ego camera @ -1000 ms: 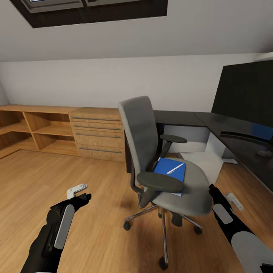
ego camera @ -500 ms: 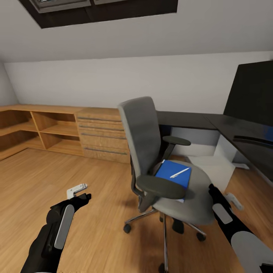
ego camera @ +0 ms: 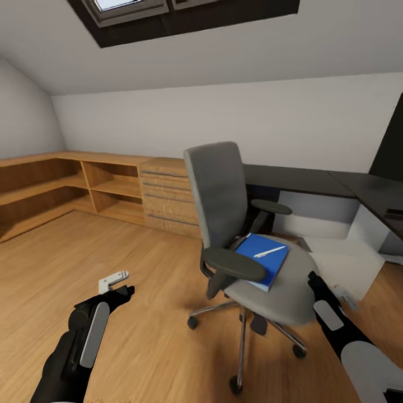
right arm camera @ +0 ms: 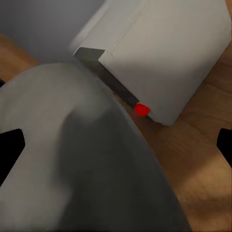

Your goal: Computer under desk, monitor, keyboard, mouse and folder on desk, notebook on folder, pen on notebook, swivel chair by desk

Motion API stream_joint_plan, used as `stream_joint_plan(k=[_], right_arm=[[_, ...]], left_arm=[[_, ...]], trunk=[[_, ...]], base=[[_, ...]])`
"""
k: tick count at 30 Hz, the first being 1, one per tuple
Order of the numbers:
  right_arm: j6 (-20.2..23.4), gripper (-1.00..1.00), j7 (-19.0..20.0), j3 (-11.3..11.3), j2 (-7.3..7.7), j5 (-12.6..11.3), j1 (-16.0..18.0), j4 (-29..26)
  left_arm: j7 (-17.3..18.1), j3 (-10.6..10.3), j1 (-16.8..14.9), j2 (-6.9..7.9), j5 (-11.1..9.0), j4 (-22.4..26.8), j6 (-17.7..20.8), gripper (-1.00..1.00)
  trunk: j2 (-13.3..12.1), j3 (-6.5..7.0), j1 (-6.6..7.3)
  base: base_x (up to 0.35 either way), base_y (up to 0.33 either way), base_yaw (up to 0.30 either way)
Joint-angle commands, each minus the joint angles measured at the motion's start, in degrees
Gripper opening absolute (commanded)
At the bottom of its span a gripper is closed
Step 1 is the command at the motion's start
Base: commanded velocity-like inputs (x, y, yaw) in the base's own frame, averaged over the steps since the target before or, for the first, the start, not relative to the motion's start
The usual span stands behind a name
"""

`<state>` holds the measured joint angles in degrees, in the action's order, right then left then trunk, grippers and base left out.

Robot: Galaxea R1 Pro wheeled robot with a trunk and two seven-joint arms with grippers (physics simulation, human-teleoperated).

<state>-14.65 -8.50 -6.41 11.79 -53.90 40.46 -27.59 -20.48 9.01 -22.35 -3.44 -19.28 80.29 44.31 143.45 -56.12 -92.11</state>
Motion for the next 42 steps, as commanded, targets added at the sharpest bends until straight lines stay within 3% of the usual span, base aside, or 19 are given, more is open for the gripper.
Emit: stream_joint_plan(k=[1,13,16,21,32,42], right_arm=[[-0.2,1.0,-0.1,0.4,-0.19,-1.0,0.0,0.0],[-0.2,1.0,-0.1,0.4,-0.36,-1.1,0.0,0.2],[-0.2,1.0,-0.1,0.3,-0.36,-1.1,0.0,0.2],[-0.2,1.0,-0.1,0.3,-0.28,-1.1,0.0,0.2],[0.4,1.0,-0.2,0.0,-0.4,-1.5,0.0,0.1],[2.7,1.0,0.1,-0.2,-0.02,-1.8,-0.1,-1.3]], left_arm=[[-0.4,0.0,-0.1,-0.07,-0.6,0.0,0.2,1.0],[-0.5,-1.4,-0.1,-0.17,-0.6,-2.0,0.2,1.0],[-0.5,-1.6,-0.1,-0.17,-0.6,-2.2,0.2,1.0],[-0.7,-3.7,-0.1,-0.17,-0.6,-2.8,0.2,1.0],[-0.7,-4.1,-0.1,-0.22,-0.4,-2.9,0.1,1.0],[-0.9,-6.7,-0.1,-0.14,-0.4,-5.5,0.1,1.0]], trunk=[[0.0,-0.06,0.0],[0.0,-0.06,0.0],[0.0,-0.06,0.0],[0.0,-0.06,0.0],[0.0,-0.06,0.0],[0.0,-0.06,0.0]], base=[[0.0,0.0,0.273],[0.0,-0.085,0.18],[0.0,-0.01,-0.012],[0.0,-0.002,-0.188],[0.0,0.0,-0.025],[0.0,0.0,0.0]])
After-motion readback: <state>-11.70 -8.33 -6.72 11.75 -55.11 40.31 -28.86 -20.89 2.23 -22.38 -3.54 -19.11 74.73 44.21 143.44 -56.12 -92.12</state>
